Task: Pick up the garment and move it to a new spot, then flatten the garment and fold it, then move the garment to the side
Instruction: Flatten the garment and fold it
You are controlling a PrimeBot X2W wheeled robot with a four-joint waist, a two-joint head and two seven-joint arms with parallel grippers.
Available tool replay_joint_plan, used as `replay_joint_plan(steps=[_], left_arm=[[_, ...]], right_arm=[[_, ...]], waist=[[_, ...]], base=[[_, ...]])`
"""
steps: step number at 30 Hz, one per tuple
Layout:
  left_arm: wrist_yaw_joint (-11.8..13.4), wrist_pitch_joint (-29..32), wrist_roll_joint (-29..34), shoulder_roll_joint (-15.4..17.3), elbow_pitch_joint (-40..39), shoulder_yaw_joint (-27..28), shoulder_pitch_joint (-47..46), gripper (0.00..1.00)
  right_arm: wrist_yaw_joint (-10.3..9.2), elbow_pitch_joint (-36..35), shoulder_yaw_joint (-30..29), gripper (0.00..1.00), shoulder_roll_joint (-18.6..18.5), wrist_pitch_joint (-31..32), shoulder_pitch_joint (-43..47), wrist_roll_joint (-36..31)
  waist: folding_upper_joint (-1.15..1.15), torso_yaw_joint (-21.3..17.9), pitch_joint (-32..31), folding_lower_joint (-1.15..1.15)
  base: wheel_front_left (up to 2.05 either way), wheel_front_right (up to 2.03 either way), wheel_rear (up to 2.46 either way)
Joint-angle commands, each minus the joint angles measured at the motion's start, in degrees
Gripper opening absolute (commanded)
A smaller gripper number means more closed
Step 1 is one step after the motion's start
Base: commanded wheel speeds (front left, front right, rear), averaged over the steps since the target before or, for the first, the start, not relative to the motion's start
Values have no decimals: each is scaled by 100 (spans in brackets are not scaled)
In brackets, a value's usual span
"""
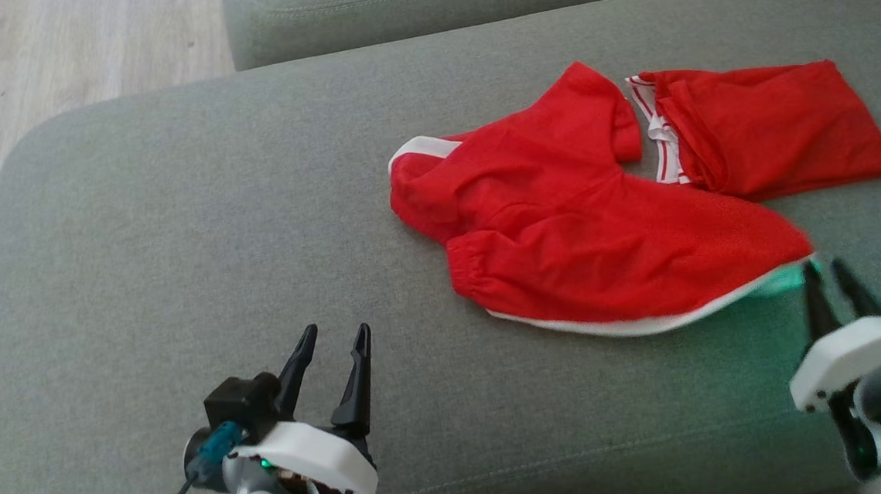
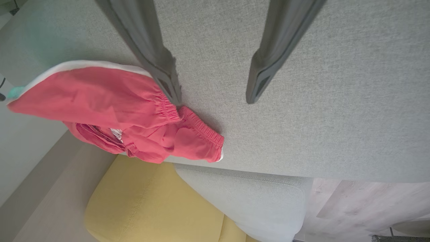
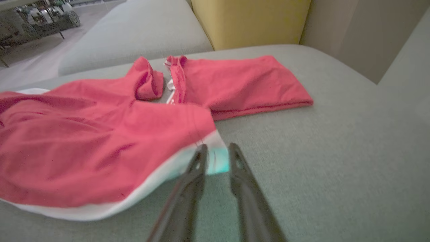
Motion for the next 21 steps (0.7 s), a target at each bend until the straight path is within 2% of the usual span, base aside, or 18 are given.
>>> replay_joint_plan(steps=[1, 9, 17, 21], left_arm=[[20, -71, 18, 7, -122, 176, -274, 100], [-78, -71, -392, 7, 120, 110, -521, 100], [-354, -70, -1061, 7, 972, -518, -1411, 100], [-446, 278, -1571, 7, 1626, -881, -1903, 100]], right_arm=[[-1, -370, 250, 100, -19, -166, -237, 92], [-1, -1009, 807, 100, -19, -824, -264, 555], [-1, -1283, 1232, 100, -19, -889, -244, 787], [-1, -1321, 1307, 100, -19, -956, -260, 844]], waist=[[0, -31, 0, 0], [0, -233, 14, 0], [0, -637, 324, 0], [0, -840, 474, 0]], base=[[0, 0, 0], [0, 0, 0], [0, 0, 0], [0, 0, 0]])
